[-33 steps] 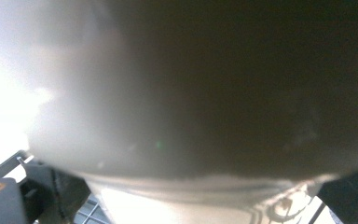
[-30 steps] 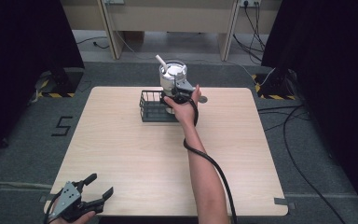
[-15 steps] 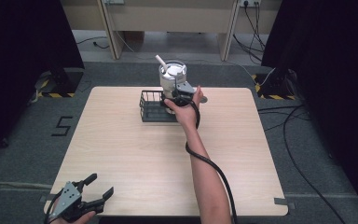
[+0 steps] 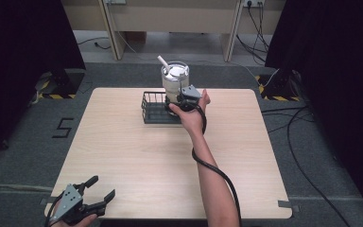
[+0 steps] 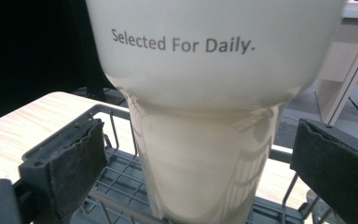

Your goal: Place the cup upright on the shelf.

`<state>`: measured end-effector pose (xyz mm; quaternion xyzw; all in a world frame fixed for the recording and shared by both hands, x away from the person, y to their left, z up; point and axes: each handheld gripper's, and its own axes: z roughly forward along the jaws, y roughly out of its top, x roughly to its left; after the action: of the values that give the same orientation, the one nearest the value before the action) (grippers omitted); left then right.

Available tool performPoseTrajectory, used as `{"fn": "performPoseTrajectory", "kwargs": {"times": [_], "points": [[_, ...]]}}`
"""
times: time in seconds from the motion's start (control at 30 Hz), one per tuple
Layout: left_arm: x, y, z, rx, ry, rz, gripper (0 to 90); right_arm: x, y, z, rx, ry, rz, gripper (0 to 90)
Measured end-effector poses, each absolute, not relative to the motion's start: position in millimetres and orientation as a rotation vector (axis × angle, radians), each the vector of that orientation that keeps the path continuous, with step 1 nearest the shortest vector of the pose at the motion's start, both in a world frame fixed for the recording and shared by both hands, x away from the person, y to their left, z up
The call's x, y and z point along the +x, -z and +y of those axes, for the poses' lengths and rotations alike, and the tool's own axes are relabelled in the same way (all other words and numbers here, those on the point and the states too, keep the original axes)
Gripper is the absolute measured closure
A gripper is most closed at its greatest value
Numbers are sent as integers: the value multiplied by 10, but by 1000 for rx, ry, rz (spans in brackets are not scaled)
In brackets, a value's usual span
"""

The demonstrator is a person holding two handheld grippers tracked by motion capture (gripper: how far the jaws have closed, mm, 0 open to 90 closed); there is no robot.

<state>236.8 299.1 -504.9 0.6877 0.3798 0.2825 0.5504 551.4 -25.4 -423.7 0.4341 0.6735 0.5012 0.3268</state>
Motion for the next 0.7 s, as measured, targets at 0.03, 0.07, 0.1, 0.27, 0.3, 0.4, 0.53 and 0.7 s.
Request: {"fn": "performPoseTrajectory", "kwargs": {"times": [0.03,0.07,0.1,0.27,0.3,0.4,0.53,0.7], "points": [[2368,5049,2989,1630,-669,897,179,5504,4236,-261,1136,-1310,1766,39],[2369,5048,2988,1635,-671,894,179,5491,4237,-269,1140,-1307,1765,42],[2370,5048,2985,1635,-671,893,179,5478,4237,-282,1148,-1306,1768,45],[2367,5045,2988,1633,-675,896,178,5393,4247,-351,1148,-1295,1777,52],[2367,5046,2987,1634,-675,898,178,5372,4252,-368,1150,-1293,1779,53],[2366,5047,2978,1635,-673,894,178,5307,4271,-419,1165,-1297,1770,62],[2371,5049,2964,1640,-672,888,178,5212,4287,-489,1184,-1295,1764,74],[2361,5046,2962,1635,-672,890,177,5087,4293,-600,1196,-1301,1743,84]]}}
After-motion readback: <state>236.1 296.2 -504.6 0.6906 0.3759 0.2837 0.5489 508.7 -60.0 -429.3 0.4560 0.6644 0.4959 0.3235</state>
